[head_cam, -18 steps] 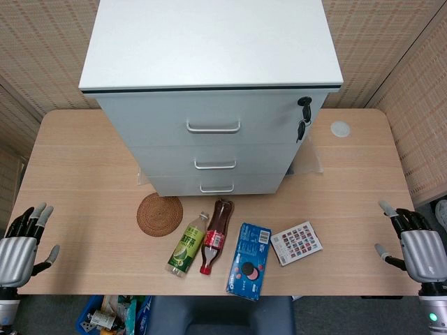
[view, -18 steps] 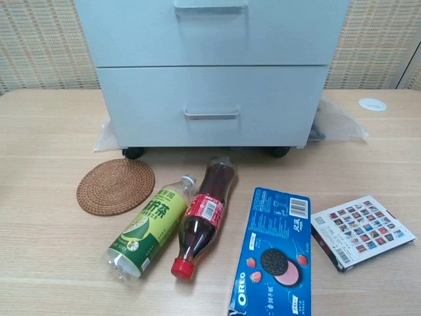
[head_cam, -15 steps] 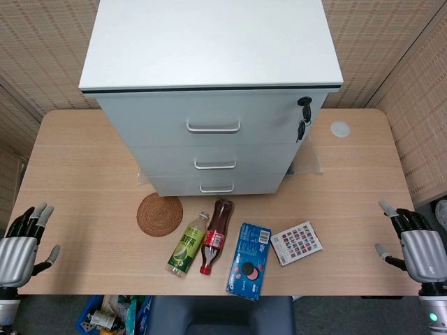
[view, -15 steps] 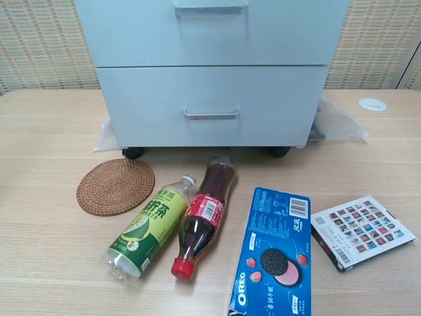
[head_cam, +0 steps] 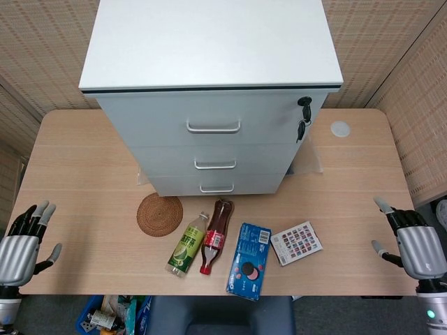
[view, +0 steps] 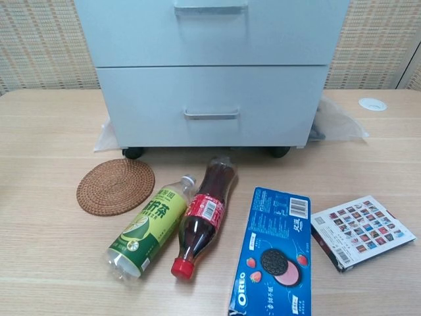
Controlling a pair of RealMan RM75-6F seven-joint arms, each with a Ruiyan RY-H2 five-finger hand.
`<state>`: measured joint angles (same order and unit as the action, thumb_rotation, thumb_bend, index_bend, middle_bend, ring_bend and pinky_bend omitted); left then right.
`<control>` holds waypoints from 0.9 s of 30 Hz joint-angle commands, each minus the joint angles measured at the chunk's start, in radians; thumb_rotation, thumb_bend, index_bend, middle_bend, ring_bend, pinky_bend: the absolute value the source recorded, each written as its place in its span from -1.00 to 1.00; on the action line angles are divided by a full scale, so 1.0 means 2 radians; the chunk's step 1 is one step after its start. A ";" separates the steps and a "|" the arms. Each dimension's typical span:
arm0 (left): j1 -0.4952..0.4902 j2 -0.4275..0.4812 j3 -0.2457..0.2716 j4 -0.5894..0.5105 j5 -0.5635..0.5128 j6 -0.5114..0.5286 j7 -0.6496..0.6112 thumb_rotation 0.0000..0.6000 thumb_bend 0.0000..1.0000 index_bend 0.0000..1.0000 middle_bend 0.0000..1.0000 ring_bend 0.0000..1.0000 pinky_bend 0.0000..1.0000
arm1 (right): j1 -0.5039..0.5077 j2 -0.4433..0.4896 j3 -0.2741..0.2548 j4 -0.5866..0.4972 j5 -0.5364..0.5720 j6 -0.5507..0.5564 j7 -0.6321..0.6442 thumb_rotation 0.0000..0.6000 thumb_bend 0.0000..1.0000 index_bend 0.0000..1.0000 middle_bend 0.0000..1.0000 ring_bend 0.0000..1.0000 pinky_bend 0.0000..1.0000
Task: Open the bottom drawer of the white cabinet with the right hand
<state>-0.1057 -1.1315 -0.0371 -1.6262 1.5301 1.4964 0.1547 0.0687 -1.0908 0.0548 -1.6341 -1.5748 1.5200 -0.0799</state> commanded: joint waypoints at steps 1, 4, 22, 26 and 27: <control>-0.001 0.001 0.000 -0.001 0.002 0.001 -0.001 1.00 -0.32 -0.97 -1.00 -0.95 -0.75 | 0.011 0.009 0.004 -0.015 -0.008 -0.009 -0.013 1.00 -0.61 -0.76 -0.10 -0.18 -0.32; -0.002 0.001 -0.001 -0.001 0.004 0.002 -0.001 1.00 -0.32 -0.96 -1.00 -0.95 -0.75 | 0.027 0.020 0.009 -0.035 -0.017 -0.024 -0.028 1.00 -0.61 -0.76 0.04 0.01 -0.19; -0.009 0.008 -0.002 -0.007 0.010 -0.004 0.004 1.00 -0.32 -0.96 -1.00 -0.95 -0.75 | 0.154 0.013 0.041 -0.126 0.012 -0.194 -0.131 1.00 -0.45 -0.70 0.65 0.71 0.51; -0.010 0.008 -0.001 -0.007 0.013 -0.002 0.002 1.00 -0.32 -0.96 -1.00 -0.95 -0.75 | 0.185 -0.006 0.052 -0.129 0.038 -0.229 -0.158 1.00 -0.39 -0.70 0.67 0.75 0.55; -0.010 0.008 -0.001 -0.007 0.012 -0.002 0.002 1.00 -0.32 -0.96 -1.00 -0.95 -0.75 | 0.191 -0.011 0.054 -0.129 0.043 -0.233 -0.164 1.00 -0.37 -0.70 0.68 0.75 0.56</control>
<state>-0.1250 -1.1157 -0.0391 -1.6396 1.5550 1.4919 0.1589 0.4301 -1.0949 0.1500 -1.8874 -1.5072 1.0731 -0.3877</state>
